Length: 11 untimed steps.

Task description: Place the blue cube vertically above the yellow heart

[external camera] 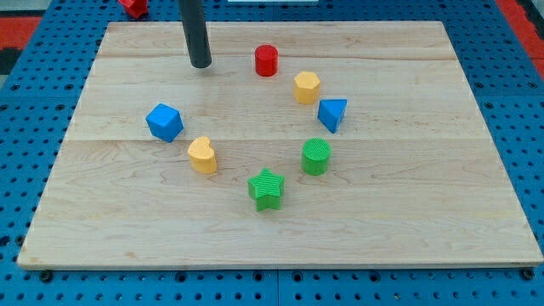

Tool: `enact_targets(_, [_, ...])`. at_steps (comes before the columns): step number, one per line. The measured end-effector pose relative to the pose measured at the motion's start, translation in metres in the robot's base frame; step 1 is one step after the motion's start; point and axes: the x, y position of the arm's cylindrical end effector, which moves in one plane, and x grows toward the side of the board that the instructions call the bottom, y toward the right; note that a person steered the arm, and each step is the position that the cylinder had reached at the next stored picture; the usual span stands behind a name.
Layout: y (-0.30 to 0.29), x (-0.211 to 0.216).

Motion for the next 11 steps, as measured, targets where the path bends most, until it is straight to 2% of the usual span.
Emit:
enact_targets(2, [0.002, 0.000])
enact_targets(3, [-0.018, 0.011])
enact_targets(4, [-0.105, 0.031])
enact_targets(5, [-0.158, 0.111])
enact_targets(6, [-0.120, 0.142])
enact_targets(7, [-0.054, 0.142])
enact_targets(9, [-0.023, 0.110])
enact_targets(10, [-0.090, 0.117])
enact_targets(11, [-0.115, 0.075])
